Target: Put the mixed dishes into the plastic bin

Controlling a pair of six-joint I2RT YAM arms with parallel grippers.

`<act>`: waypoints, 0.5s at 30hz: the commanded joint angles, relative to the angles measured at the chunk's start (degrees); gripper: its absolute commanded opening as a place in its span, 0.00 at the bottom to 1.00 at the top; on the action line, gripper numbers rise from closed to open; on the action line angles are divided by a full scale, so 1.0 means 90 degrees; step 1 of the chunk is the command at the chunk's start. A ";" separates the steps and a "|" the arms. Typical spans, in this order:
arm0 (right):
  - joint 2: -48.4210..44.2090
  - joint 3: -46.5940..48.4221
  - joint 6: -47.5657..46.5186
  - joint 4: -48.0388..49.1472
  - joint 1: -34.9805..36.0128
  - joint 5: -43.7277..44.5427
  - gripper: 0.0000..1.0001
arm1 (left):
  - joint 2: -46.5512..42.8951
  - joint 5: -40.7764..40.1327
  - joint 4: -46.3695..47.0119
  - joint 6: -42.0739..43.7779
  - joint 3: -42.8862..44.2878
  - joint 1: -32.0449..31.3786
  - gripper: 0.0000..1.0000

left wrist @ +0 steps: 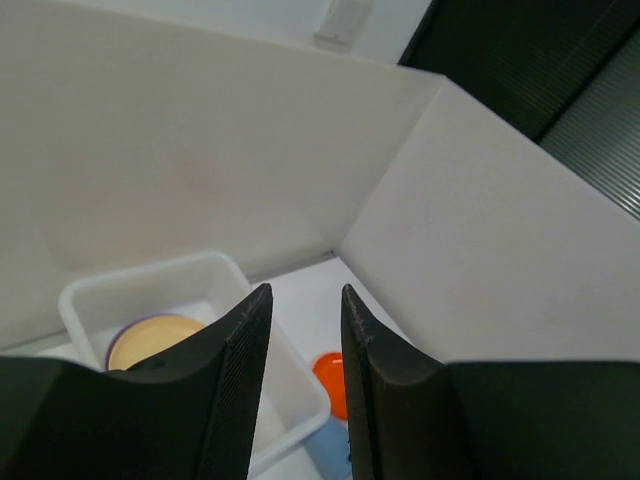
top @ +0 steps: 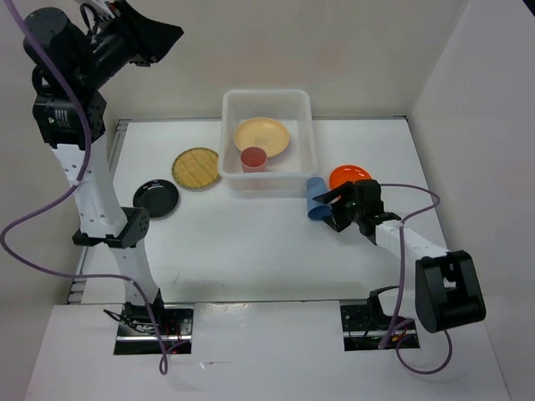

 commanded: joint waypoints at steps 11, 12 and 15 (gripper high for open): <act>-0.0089 0.0176 0.0763 0.0580 -0.0017 0.1135 0.60 | 0.0397 0.0757 -0.0241 -0.0038 -0.0020 0.0344 0.41; -0.0011 0.0176 0.0821 0.0580 -0.0085 0.1136 0.60 | 0.0455 0.0758 -0.0241 -0.0038 -0.0020 0.0344 0.41; 0.0146 0.0176 0.0822 0.0638 -0.0143 0.1136 0.54 | 0.0456 0.0817 -0.0241 -0.0038 -0.0020 0.0344 0.41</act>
